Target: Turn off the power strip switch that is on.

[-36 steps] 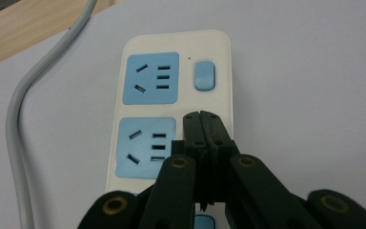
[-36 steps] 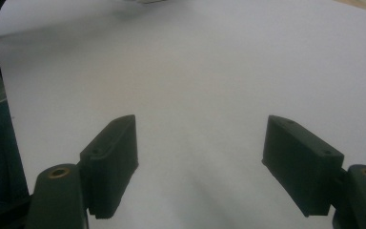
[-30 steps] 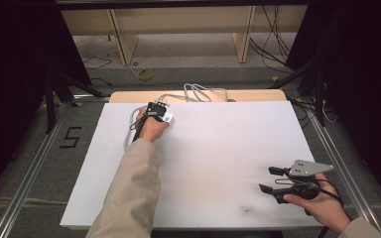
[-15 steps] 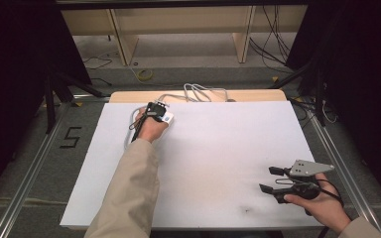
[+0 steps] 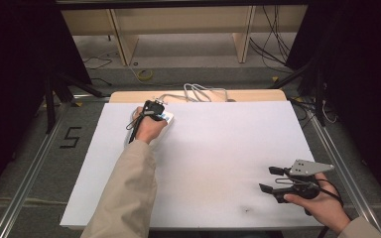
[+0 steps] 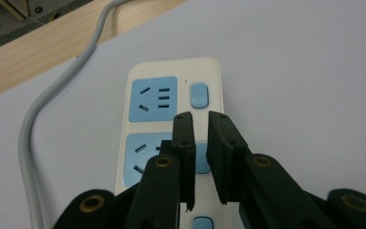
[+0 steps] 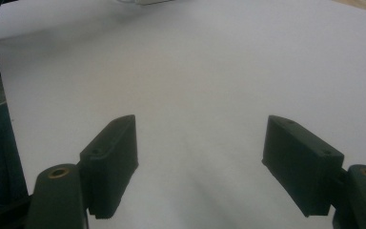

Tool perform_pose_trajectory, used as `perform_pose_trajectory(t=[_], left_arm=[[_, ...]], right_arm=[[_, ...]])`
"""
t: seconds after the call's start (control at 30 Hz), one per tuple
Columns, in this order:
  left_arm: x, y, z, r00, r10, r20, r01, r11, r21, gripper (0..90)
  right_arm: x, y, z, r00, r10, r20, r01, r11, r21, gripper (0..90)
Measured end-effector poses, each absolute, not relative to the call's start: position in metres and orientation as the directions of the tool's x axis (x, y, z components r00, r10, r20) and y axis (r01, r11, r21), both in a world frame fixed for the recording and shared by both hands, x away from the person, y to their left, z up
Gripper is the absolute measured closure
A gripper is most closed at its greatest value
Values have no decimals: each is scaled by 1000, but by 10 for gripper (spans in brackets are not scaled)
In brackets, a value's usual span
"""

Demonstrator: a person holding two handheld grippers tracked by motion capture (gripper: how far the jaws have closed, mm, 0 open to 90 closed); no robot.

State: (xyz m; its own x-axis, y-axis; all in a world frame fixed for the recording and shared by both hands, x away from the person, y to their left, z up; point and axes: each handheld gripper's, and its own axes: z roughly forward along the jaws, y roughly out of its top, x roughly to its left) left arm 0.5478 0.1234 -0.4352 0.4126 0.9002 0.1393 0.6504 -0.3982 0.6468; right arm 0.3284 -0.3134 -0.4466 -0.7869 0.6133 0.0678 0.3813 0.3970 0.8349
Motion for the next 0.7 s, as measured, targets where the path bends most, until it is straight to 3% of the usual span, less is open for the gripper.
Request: perform_pose_trajectory(t=[0.13,0.37,0.43,0.53,0.7], left_arm=[[545,128,-430,407,902,145,645,-396,653,736],[540,132,-425,390,910,138,644,-377,665,543],[538,132,-424,403,894,193,621,-423,660,493],[535,131,-423,403,890,211,611,-434,662,456],[526,133,-418,431,891,143,648,-416,638,432]], right_arm=[[328,-313,-446,-788,613,67,381,398,835,277],[329,-313,-447,-786,614,68,382,397,834,277],[329,-313,-447,-786,615,69,383,396,834,276],[329,-313,-447,-785,615,71,387,399,831,275],[329,-313,-447,-785,615,72,389,399,831,276]])
